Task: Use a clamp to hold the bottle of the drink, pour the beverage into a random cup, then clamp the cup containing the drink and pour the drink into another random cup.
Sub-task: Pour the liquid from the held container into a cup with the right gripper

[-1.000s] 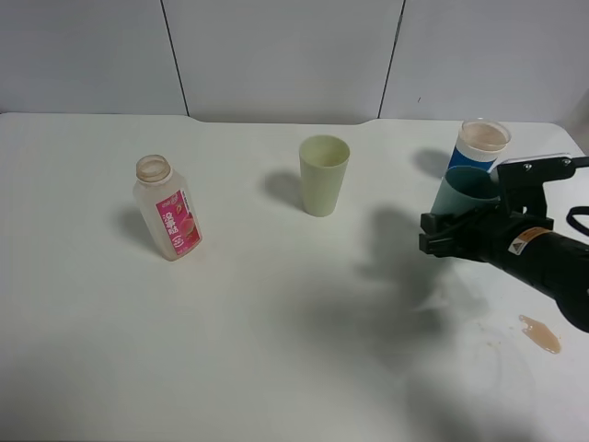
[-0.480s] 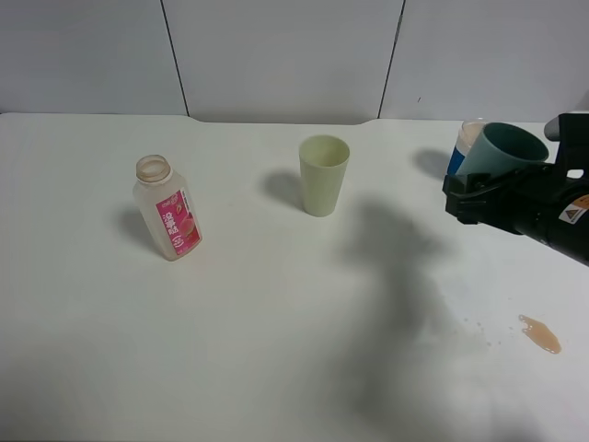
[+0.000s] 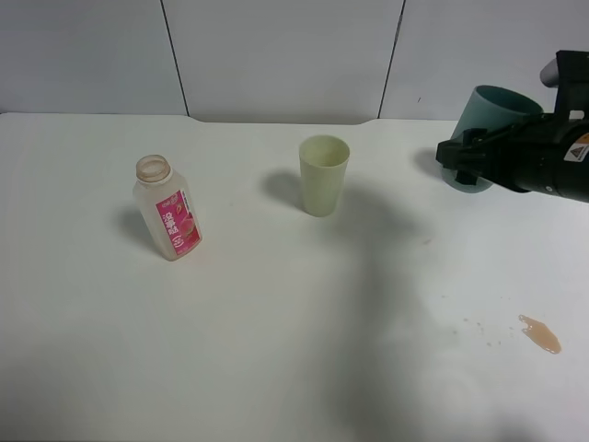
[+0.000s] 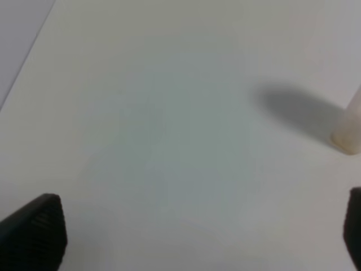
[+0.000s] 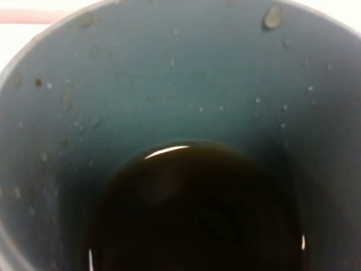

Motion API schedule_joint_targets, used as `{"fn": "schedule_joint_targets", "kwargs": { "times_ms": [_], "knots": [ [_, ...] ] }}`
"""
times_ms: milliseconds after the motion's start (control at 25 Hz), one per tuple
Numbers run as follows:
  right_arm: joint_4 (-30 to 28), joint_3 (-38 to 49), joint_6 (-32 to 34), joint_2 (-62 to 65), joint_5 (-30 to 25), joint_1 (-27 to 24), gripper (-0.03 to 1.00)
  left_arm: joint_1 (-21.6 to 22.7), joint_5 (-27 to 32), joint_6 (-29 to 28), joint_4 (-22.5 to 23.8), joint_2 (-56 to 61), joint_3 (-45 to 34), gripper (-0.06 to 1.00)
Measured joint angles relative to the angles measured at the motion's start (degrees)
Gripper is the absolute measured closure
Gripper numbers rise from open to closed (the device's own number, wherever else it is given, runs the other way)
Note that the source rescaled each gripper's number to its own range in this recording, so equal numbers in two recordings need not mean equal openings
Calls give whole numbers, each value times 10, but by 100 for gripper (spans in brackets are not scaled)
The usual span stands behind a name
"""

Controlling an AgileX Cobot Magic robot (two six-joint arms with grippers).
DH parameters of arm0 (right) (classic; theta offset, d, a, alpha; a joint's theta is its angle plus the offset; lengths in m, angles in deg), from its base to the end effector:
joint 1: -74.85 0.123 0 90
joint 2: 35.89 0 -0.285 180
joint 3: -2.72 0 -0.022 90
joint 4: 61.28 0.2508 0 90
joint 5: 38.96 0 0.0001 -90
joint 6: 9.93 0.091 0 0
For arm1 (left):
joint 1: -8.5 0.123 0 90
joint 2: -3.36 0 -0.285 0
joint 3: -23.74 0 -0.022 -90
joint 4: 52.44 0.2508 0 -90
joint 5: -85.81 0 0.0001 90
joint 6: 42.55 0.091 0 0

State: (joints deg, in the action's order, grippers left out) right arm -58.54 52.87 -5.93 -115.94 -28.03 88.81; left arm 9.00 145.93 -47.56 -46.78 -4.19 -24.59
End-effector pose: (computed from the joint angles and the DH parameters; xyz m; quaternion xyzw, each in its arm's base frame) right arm 0.2291 0.0561 0.2140 -0.0524 0.8613 0.0867 0.4979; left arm -0.0058 0.0077 0.2797 -0.0425 0.8459 0.0285 0.5308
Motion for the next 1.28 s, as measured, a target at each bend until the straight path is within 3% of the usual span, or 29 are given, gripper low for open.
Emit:
{"fn": "schedule_joint_targets", "kwargs": {
  "times_ms": [240, 480, 640, 800, 1120, 1280],
  "knots": [
    [-218, -57, 192, 1, -85, -33, 95, 0, 0, 2, 0, 0, 0, -6],
    [-517, -94, 480, 1, -132, -36, 95, 0, 0, 2, 0, 0, 0, -6],
    [-678, -98, 638, 1, -153, -36, 95, 0, 0, 2, 0, 0, 0, -6],
    [-774, -99, 717, -10, -166, -32, 95, 0, 0, 2, 0, 0, 0, -6],
    [-978, -123, 906, -84, -207, 33, 95, 0, 0, 3, 0, 0, 0, -6],
    [-1013, -161, 964, -124, -210, 66, 95, 0, 0, 3, 0, 0, 0, -6]
  ]
}}
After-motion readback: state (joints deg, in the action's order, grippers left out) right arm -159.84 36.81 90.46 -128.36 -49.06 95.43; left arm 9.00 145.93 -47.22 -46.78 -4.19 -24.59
